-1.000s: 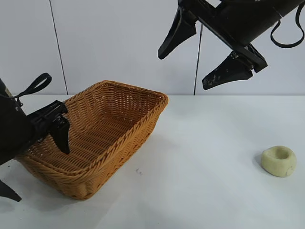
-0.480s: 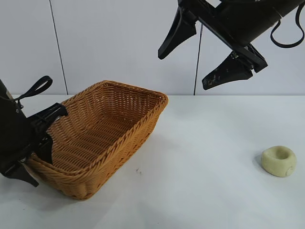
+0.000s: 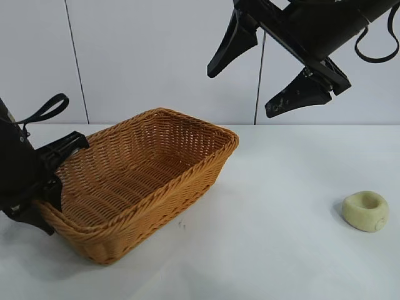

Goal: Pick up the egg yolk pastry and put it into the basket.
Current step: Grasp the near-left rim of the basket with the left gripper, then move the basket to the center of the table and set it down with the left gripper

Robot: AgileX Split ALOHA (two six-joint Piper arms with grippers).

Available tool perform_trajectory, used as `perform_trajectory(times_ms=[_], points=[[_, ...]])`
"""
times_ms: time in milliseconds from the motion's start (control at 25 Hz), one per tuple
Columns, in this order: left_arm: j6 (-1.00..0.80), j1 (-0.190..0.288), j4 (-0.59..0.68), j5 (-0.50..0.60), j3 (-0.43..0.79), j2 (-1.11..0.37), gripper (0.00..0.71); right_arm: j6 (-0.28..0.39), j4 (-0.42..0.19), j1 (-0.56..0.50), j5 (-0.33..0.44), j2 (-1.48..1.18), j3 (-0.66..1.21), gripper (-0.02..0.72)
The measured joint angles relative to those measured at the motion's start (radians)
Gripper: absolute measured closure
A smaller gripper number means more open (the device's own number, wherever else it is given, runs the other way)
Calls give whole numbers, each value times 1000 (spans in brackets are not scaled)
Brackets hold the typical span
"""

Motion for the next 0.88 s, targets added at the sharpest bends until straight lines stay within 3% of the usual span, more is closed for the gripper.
perform_trajectory(times_ms=[240,400,880], points=[[296,88,-76,110,-98,1,618,0,0,0,0,0,0,8],[450,120,-111,179,-170,20,618,0,0,0,0,0,0,8],[956,131,-166,431,-387,165,618,0,0,0,3,0,0,8]])
